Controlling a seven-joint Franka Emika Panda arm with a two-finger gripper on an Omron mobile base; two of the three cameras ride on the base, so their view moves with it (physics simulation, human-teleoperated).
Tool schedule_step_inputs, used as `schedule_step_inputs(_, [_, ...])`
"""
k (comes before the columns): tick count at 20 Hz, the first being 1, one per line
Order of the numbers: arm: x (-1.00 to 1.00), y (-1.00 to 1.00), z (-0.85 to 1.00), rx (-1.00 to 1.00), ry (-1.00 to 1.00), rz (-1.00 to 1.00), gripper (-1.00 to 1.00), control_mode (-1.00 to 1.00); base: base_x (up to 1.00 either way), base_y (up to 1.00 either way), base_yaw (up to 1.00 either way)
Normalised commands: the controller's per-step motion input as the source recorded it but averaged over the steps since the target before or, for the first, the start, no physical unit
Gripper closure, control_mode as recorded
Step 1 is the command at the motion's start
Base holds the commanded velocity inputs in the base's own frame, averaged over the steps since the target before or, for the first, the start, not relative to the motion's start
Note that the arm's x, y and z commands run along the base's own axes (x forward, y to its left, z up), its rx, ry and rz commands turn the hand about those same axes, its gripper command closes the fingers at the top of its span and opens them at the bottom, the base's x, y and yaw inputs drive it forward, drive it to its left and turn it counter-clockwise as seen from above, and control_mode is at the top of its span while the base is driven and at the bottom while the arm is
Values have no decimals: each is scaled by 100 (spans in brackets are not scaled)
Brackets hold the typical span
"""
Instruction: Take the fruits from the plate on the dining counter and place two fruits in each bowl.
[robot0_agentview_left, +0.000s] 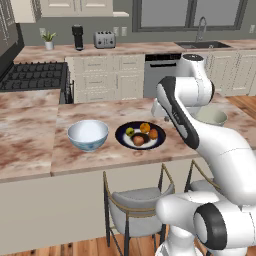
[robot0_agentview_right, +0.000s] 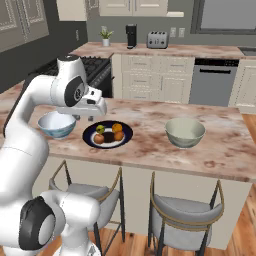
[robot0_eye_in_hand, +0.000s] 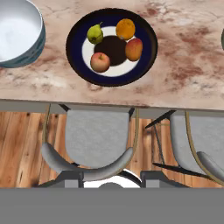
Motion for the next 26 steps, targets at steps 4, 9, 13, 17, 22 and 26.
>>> schedule_step_inputs(4, [5, 0, -23, 0, 0, 0, -100, -100, 0, 0, 0])
schedule_step_inputs(9, [42, 0, -32, 0, 0, 0, -100, -100, 0, 0, 0])
schedule_step_inputs(13, [52, 4, -29, 0, 0, 0, -100, -100, 0, 0, 0])
schedule_step_inputs(17, [47, 10, -31, 0, 0, 0, -100, -100, 0, 0, 0])
schedule_step_inputs(22, [43, 20, -30, 0, 2, 0, -100, -100, 0, 0, 0])
schedule_step_inputs(26, [36, 16, -24, 0, 4, 0, -100, -100, 0, 0, 0])
